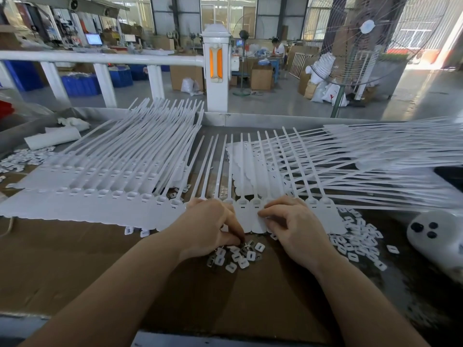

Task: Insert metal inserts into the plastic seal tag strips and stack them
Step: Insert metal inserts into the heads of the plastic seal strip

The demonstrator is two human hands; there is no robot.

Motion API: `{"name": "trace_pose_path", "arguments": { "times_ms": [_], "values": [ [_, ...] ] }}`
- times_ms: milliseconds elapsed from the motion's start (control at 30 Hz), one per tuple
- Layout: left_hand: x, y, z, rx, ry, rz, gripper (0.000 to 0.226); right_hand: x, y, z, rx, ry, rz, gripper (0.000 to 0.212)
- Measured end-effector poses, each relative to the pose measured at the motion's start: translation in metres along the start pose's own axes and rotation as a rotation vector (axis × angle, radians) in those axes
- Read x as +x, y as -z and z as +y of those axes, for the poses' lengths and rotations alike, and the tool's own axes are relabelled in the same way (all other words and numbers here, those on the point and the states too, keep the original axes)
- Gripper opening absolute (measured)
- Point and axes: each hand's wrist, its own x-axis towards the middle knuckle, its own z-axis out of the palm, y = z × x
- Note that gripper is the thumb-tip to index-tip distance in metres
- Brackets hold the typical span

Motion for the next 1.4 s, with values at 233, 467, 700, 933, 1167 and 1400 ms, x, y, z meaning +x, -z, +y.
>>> {"name": "trace_pose_path", "arguments": {
  "times_ms": [233, 467, 700, 933, 1167, 1400],
  "values": [
    [0.002, 0.001, 0.002, 0.148, -0.024, -0.008, 0.015, 0.0, 0.0, 0.0, -0.006, 0.005, 0.002, 0.021],
    [-0.002, -0.004, 0.003, -0.012, -0.004, 0.051, 0.002, 0.0, 0.001, 0.0, -0.003, 0.0, -0.007, 0.021],
    [0.019, 0.01, -0.015, -0.104, 0.24, 0.168, 0.024, 0.0, 0.001, 0.0, 0.005, -0.01, -0.014, 0.021],
    [0.043, 0.016, -0.023, -0.011, 0.314, 0.091, 0.013, 0.0, 0.001, 0.0, 0.001, -0.003, -0.018, 0.021],
    [0.051, 0.02, -0.026, -0.055, 0.259, 0.002, 0.012, 0.0, 0.001, -0.001, -0.002, 0.002, -0.009, 0.02],
    [0.05, 0.019, -0.028, -0.125, 0.26, 0.124, 0.007, 0.0, 0.001, -0.001, -0.001, 0.002, -0.016, 0.021]
  ]
}}
